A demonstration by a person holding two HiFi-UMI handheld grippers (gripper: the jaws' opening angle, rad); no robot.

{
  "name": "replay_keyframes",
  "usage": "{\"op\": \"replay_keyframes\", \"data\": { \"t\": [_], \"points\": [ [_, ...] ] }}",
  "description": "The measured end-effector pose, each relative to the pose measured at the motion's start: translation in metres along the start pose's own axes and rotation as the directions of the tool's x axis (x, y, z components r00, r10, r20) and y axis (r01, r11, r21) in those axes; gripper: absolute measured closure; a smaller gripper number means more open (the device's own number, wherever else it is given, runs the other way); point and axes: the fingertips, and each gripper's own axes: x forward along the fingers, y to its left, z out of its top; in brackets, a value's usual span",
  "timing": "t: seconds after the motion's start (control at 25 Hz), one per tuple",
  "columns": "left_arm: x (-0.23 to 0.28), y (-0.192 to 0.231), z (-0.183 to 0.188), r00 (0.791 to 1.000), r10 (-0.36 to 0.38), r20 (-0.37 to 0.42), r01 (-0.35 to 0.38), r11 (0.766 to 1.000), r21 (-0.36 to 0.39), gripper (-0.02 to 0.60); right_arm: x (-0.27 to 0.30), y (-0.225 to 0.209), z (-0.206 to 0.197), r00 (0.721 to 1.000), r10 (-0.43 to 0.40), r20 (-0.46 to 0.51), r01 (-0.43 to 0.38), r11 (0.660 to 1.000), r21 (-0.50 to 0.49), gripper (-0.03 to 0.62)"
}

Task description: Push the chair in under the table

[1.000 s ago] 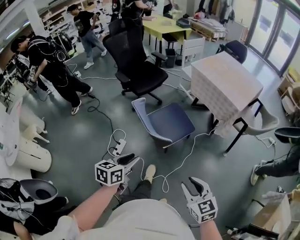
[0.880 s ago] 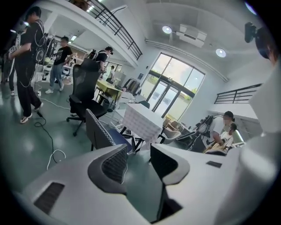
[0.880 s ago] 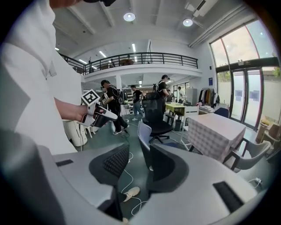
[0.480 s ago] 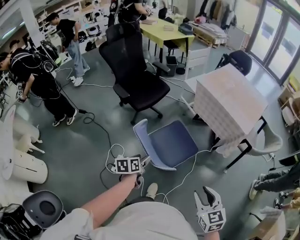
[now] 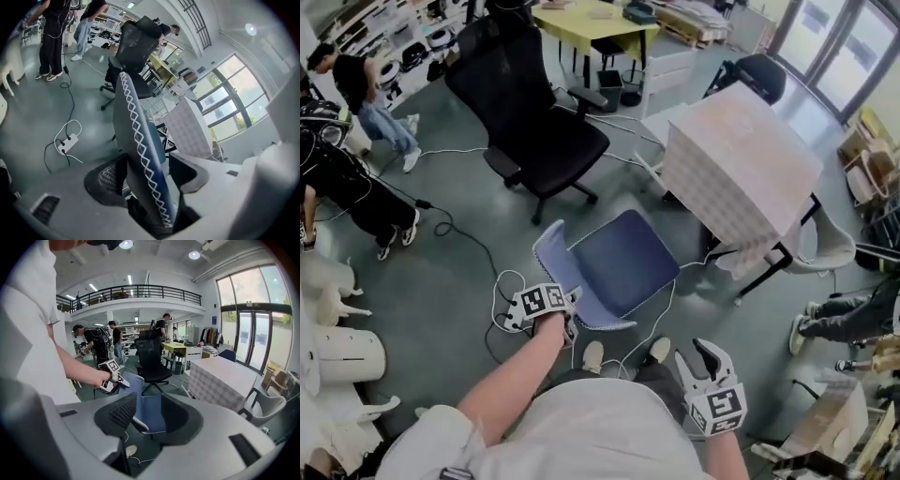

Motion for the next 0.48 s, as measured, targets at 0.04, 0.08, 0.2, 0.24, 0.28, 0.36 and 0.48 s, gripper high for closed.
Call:
{"op": "replay_keyframes", "data": {
  "t": [0.04,0.08,0.2,0.24,0.28,0.36,0.48],
  "points": [
    [0.008,0.003,0.002,1.0,0.018,-0.006,-0.018,1.0,-0.008,0.305,0.007,-0.006,0.002,1.0,0.011,0.0,-0.011,1.0,-0.002,0.434],
    [0.015,0.005,0.002,0.999,0.04,-0.016,-0.04,0.999,-0.016,0.305,0.011,-0.014,0.003,1.0,0.02,-0.003,-0.02,1.0,-0.001,0.434],
    [0.034,0.014,0.0,0.993,0.105,-0.052,-0.108,0.992,-0.061,0.308,0.018,-0.042,0.005,0.999,0.032,-0.014,-0.032,0.999,0.006,0.434],
    [0.038,0.015,0.001,0.991,0.122,-0.056,-0.126,0.989,-0.081,0.319,0.02,-0.053,0.007,0.999,0.035,-0.014,-0.035,0.999,0.006,0.434],
    [0.039,0.016,0.002,0.988,0.142,-0.056,-0.147,0.984,-0.097,0.361,0.022,-0.065,0.01,0.999,0.04,-0.014,-0.04,0.999,0.004,0.434],
    [0.039,0.017,0.004,0.98,0.193,-0.049,-0.197,0.972,-0.124,0.436,0.026,-0.089,0.012,0.998,0.059,-0.024,-0.059,0.998,0.001,0.434],
    [0.036,0.017,0.007,0.97,0.243,-0.016,-0.241,0.951,-0.195,0.476,0.033,-0.127,0.02,0.995,0.094,-0.028,-0.094,0.996,0.001,0.434]
  ]
}}
